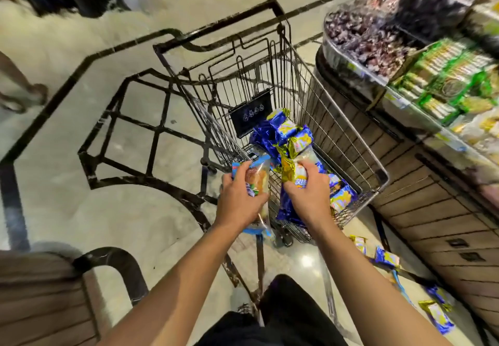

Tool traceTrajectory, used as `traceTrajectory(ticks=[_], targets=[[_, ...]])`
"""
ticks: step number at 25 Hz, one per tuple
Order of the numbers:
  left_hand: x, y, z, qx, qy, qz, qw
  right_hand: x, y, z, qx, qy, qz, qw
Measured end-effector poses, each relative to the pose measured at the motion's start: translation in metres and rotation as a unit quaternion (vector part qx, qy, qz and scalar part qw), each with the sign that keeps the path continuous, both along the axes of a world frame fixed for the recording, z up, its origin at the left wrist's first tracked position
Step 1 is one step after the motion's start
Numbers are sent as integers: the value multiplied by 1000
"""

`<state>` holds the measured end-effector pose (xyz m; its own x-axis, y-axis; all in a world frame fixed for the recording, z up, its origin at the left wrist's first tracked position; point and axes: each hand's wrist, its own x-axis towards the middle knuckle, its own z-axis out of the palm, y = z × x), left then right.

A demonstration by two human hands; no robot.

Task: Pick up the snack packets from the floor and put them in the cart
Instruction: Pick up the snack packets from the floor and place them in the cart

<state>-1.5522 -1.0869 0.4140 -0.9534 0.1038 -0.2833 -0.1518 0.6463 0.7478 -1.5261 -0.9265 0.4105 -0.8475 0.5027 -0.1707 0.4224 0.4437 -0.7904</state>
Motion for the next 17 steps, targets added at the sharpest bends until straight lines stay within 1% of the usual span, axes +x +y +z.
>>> traceTrajectory(ticks=[5, 11, 14, 17], targets=[[-67, 14, -2, -2, -7, -5, 1000, -61, 17, -14, -24, -5, -17, 1000], [-146, 53, -3, -12, -22, -27, 999, -130, 49, -29, -55, -18, -43, 997], [-178, 76, -6, -15, -29, -50, 998, -155, 66, -33, -70, -28, -45, 996], [-207, 99, -11, -33, -41, -85, 995, -172, 86, -36, -70, -41, -85, 993]])
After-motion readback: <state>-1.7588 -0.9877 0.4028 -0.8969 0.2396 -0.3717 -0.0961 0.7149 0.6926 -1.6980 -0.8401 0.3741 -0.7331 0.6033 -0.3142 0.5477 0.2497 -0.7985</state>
